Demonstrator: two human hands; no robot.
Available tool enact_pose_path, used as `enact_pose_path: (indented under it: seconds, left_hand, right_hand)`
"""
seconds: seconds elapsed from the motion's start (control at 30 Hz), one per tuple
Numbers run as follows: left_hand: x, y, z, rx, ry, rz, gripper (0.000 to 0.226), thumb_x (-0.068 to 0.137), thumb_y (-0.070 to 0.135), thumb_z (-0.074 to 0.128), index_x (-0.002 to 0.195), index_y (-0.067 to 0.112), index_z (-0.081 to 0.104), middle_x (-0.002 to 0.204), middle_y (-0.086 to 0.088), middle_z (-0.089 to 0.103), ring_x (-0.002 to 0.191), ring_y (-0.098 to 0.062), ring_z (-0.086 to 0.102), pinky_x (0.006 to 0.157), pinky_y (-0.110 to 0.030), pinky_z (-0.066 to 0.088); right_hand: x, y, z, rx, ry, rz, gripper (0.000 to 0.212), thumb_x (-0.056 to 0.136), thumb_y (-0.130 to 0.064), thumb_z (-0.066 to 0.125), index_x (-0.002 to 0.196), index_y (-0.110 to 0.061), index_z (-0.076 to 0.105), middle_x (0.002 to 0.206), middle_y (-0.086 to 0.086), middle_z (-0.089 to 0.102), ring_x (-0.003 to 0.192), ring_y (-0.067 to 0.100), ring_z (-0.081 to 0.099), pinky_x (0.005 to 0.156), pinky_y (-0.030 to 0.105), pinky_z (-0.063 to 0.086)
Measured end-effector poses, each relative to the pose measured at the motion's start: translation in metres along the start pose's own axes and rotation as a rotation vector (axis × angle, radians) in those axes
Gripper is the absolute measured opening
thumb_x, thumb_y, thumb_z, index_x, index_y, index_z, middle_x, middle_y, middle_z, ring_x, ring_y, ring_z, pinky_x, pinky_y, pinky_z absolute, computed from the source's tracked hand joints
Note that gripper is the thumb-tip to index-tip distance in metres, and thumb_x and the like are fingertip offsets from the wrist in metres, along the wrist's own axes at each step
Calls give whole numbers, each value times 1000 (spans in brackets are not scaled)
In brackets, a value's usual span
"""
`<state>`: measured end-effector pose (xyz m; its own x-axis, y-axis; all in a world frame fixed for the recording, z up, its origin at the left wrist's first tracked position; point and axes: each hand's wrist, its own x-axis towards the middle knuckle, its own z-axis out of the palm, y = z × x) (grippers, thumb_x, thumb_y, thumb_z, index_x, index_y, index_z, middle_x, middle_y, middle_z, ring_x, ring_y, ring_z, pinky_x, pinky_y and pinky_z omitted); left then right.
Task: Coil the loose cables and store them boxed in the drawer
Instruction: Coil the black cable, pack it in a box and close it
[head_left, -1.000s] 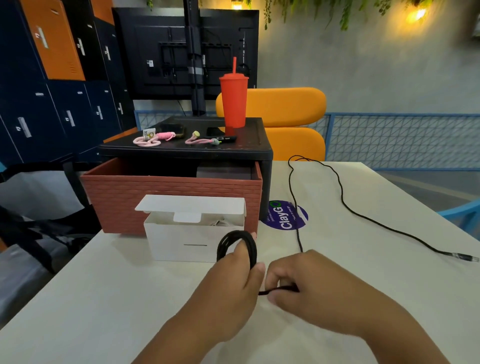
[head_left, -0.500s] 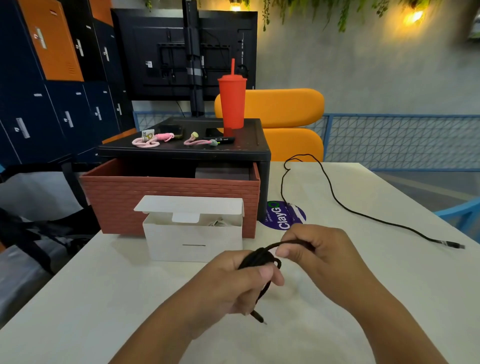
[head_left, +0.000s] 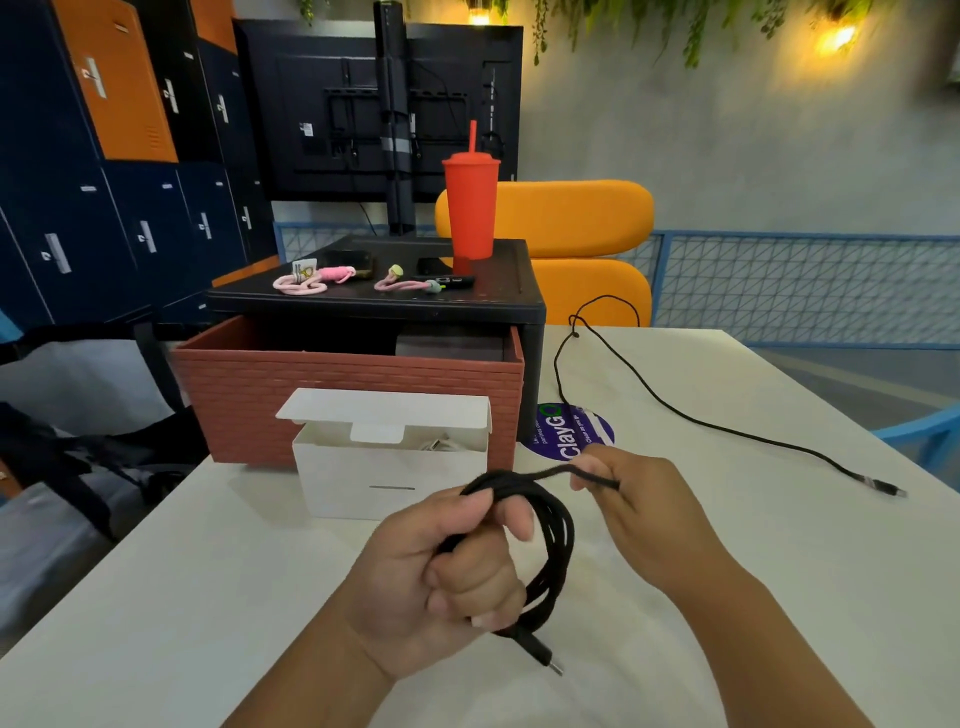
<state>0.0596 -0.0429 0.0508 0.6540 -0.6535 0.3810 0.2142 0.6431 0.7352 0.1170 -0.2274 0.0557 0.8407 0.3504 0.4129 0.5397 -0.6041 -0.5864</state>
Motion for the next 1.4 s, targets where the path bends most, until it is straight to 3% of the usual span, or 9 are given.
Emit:
enact_pose_path:
  seconds: [0.17, 0.53, 0.67, 0.8, 1.0, 1.13, 1.2, 1.27, 1.4]
  left_hand:
    - [-5, 7, -3, -103, 109, 131, 38, 101, 17, 26, 119, -7, 49, 56, 1, 31, 54, -14, 34, 63, -26, 35]
    - [-12, 19, -3, 34, 382, 377, 45, 102, 13, 22, 142, -9, 21, 76, -12, 55, 71, -22, 53, 84, -33, 41]
    - [-4, 11, 3, 193, 454, 461, 55, 82, 12, 63, 133, -3, 46, 61, 0, 50, 54, -12, 50, 68, -27, 50]
    - [3, 2, 13, 431, 690, 366, 47, 75, 15, 49, 122, 11, 51, 53, 2, 45, 49, -10, 44, 61, -20, 45]
    - [7, -15, 3, 999, 678, 85, 30, 85, 29, 49, 114, 32, 46, 61, 14, 55, 64, 3, 53, 75, -9, 39]
    - [5, -23, -3, 1106, 719, -73, 27, 94, 24, 50, 121, 28, 49, 102, 18, 57, 93, 6, 54, 77, -6, 38]
    - [6, -20, 3, 1008, 678, -138, 11, 94, 28, 49, 99, 32, 58, 79, 6, 60, 71, -7, 54, 65, -15, 42]
    - [6, -13, 9, 967, 606, -186, 25, 89, 41, 47, 74, 23, 58, 57, 5, 52, 57, -10, 47, 59, -17, 40]
    - [5, -4, 14, 775, 427, -231, 43, 74, 56, 49, 71, 13, 56, 42, 8, 39, 42, -8, 34, 52, -17, 35]
  right_hand:
    - [0, -6, 6, -66, -86, 35, 23, 96, -35, 41, 83, -20, 54, 75, -1, 58, 70, 14, 52, 59, 23, 38]
    - [-10, -35, 19, -138, -538, 117, 32, 95, -41, 41, 67, -27, 40, 71, -8, 46, 67, 10, 44, 59, 20, 33]
    - [-17, -47, 17, -236, -727, 136, 23, 95, -41, 42, 89, -20, 48, 95, -1, 51, 87, 17, 47, 67, 25, 36]
    - [-23, -57, 16, -289, -791, 123, 24, 94, -42, 44, 98, -20, 53, 102, 0, 51, 93, 18, 49, 76, 29, 38]
    - [-26, -58, -4, -297, -669, -31, 20, 91, -36, 49, 75, -24, 50, 78, -4, 49, 73, 15, 48, 61, 25, 35]
    - [-21, -54, -15, -190, -424, -79, 8, 82, -38, 62, 77, -33, 66, 67, -8, 59, 62, 6, 51, 62, 24, 43]
    - [-20, -53, -18, -73, -323, -61, 9, 70, -38, 74, 66, -34, 67, 63, -15, 62, 62, 4, 54, 55, 18, 43]
    - [-19, -51, -19, 16, -250, -61, 23, 60, -34, 82, 51, -29, 61, 51, -22, 54, 57, 1, 51, 49, 14, 35]
    - [-16, -39, -15, 64, -60, -82, 33, 49, -44, 79, 55, -23, 55, 46, -14, 45, 50, 7, 41, 46, 17, 27]
